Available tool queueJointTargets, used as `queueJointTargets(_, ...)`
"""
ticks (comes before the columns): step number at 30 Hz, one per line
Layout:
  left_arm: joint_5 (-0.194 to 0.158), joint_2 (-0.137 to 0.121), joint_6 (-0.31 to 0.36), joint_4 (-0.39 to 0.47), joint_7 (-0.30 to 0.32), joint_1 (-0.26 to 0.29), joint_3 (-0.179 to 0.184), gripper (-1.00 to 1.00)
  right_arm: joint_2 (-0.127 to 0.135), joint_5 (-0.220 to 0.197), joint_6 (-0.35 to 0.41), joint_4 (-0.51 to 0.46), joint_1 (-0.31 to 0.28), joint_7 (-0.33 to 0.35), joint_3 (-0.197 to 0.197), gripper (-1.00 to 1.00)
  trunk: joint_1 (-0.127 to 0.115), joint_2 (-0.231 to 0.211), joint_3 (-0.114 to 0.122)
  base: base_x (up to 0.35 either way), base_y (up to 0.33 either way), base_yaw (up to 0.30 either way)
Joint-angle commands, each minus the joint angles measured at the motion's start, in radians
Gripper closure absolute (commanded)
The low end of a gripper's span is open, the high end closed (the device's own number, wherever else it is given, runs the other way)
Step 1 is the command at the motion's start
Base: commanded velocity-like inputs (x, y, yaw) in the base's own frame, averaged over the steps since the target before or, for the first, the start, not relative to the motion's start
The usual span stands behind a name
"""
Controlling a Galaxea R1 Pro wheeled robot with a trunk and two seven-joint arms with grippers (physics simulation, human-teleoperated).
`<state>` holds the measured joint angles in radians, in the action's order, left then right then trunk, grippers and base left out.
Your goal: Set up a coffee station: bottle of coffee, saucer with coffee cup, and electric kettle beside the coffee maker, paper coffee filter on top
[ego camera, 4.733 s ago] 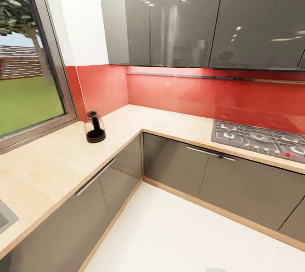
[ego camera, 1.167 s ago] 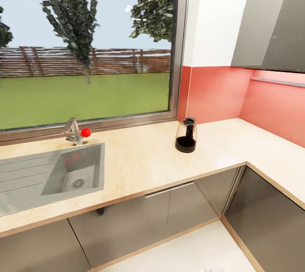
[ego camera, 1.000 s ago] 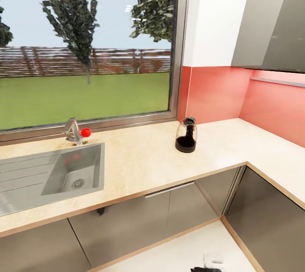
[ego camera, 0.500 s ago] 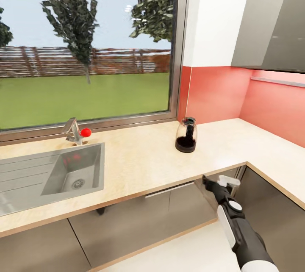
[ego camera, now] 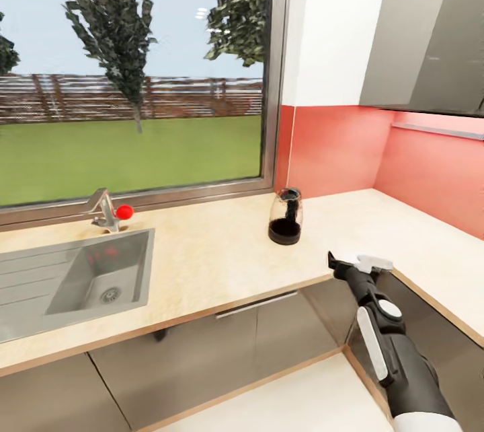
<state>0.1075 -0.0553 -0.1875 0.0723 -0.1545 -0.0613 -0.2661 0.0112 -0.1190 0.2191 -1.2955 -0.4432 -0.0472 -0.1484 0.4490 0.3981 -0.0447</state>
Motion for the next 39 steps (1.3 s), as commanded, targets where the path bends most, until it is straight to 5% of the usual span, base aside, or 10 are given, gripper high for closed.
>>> queueJointTargets(1,0.011,0.001,0.000,0.001,-0.004,0.000,-0.007,-1.00,0.011,-0.010,0.009,-0.008,-0.001,0.049,0.002,-1.00,0.001,0.002,-0.002,0.186,-0.271,0.000)
queueJointTargets(3,0.008,0.000,0.002,0.000,-0.005,0.000,-0.007,-1.00,0.020,-0.007,0.013,-0.016,-0.001,0.184,-0.001,-1.00,0.001,0.002,-0.002,0.192,-0.272,0.000)
queueJointTargets(7,0.006,-0.004,0.005,-0.001,-0.006,0.000,-0.010,-1.00,0.029,-0.006,0.013,-0.018,0.000,0.268,-0.001,-1.00,0.001,0.002,-0.002,0.195,-0.272,0.000)
queueJointTargets(23,0.001,-0.008,0.007,-0.002,-0.010,0.000,-0.013,-1.00,0.038,-0.005,0.013,-0.018,0.000,0.319,0.001,-1.00,0.001,0.002,-0.002,0.198,-0.272,0.012)
queueJointTargets(39,0.004,-0.001,0.005,-0.002,-0.008,0.000,-0.012,-1.00,0.039,-0.005,0.012,-0.018,0.000,0.337,0.000,-1.00,0.001,0.002,-0.002,0.084,-0.083,0.258)
